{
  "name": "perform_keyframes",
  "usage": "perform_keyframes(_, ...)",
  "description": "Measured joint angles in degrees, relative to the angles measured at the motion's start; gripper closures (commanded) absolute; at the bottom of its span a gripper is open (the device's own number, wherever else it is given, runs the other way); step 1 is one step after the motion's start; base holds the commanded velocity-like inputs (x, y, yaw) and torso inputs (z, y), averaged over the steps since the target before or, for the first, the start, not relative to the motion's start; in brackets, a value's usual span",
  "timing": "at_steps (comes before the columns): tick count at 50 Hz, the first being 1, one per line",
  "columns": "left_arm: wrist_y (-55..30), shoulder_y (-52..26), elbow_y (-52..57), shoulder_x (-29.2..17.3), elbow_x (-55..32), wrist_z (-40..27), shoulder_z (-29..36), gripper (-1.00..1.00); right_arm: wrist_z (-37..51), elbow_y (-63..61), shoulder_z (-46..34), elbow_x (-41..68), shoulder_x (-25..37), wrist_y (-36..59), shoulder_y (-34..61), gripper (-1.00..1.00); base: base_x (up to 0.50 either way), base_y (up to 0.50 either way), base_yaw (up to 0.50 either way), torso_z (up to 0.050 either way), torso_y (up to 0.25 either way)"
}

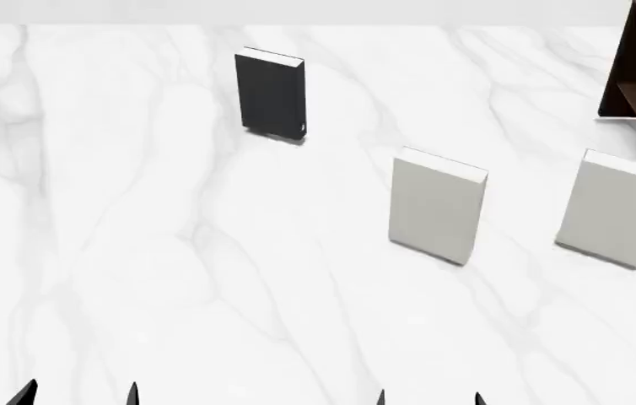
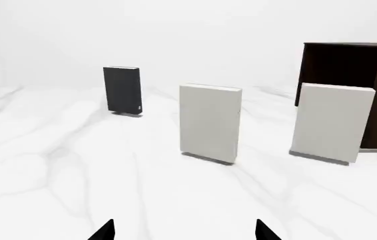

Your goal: Pick up the book on the left and place it on top of the shelf.

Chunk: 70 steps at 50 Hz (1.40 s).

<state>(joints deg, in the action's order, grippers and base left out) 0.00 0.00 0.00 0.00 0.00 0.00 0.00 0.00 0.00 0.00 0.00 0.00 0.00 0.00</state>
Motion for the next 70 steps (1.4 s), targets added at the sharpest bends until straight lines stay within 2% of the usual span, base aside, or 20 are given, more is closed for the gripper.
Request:
perform_keyframes(20, -0.4, -0.5, -0.4, -2.4, -2.4, -2.3, 2.6, -1.0, 3.9, 0.2, -3.2, 0.7, 2.3, -1.4, -0.1, -1.0, 0.0, 0.0, 0.0, 0.0, 0.0)
perform_keyframes(33, 0.1, -0.6, -0.8, -3.8, -3.5, -3.5, 4.0, -1.0, 5.3, 0.3, -5.1, 1.7, 3.5, -1.6, -0.2, -1.0, 0.0, -0.49, 0.0, 0.0, 0.0)
perform_keyframes(57, -0.4, -0.3, 0.4, -5.5, -5.2, -4.8, 6.7, -1.0, 7.7, -0.7, -7.1, 3.0, 5.3, -1.3, -0.3, -1.0, 0.0, 0.0, 0.0, 0.0, 0.0)
perform_keyframes(63, -7.7, -1.8, 6.1, -6.3, -5.2, -6.1, 7.1, -1.0, 7.9, -7.1, -7.1, 5.1, 6.2, 7.7, 1.8, -1.0, 0.0, 0.0, 0.0, 0.0, 0.0)
perform_keyframes(70, -23.1, -9.3, 16.5, -8.2, -6.6, -6.5, 6.8, -1.0, 9.0, -18.1, -6.6, 8.8, 7.3, 28.0, 12.0, -1.0, 0.0, 0.0, 0.0, 0.0, 0.0)
